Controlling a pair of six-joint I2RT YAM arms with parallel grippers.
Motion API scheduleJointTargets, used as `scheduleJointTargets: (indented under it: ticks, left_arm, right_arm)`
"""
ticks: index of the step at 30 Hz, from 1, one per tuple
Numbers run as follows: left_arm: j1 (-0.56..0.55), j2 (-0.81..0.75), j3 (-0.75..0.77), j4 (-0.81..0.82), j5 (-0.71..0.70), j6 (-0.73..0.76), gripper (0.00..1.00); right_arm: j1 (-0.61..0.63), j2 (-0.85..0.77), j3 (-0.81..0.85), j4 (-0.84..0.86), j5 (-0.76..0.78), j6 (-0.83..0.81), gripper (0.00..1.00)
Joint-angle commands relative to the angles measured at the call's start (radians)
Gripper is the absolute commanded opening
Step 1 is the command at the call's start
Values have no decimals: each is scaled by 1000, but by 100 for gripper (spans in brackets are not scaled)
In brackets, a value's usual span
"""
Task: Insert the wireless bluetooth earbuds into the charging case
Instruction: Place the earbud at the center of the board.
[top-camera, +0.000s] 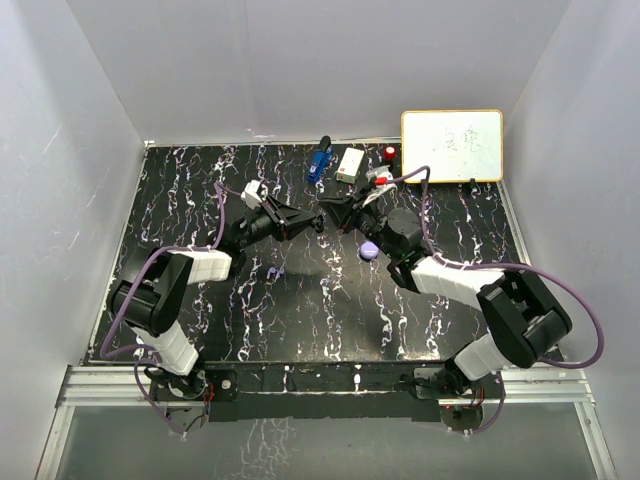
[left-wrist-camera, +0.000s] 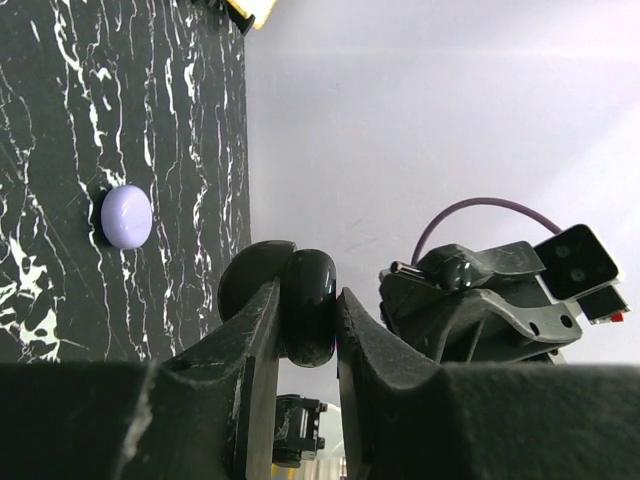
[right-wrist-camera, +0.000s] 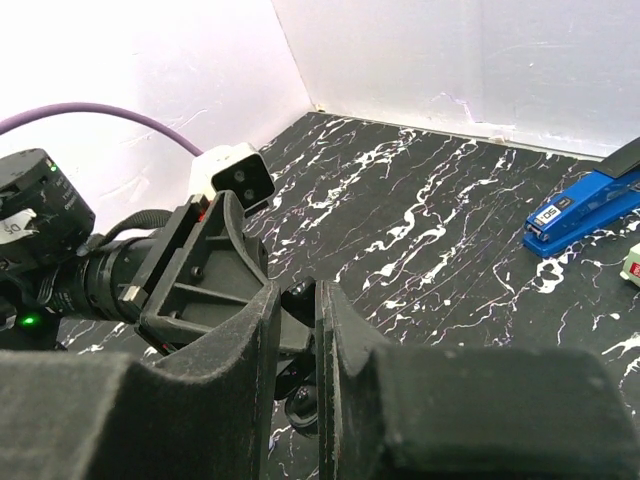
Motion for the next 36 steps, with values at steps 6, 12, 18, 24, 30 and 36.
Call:
scheduleJointTargets:
  ticks: [6,12,18,24,30,36]
  left_arm:
    - [117,-62,-19,-39,91,56,0]
    - [171,-145,2,-206,146,166,0]
    - [173,-145,-10,-175,213,181,0]
    - [172,-137,-16,-163,256,201,0]
    - [172,-144,-32,-172,264,216,0]
    - [172,-140,-50,-158,262,211,0]
  right_arm:
    - [3,-67,185,-418,84,-75,0]
    - [3,30,300,-700,65,-62,0]
    - [5,171,419,-902,56,-58,0]
    - [38,244,438,-925,150,-46,0]
    - [62,345,502,-988,233,-16,0]
    - [70,380,519,-983,275,6,0]
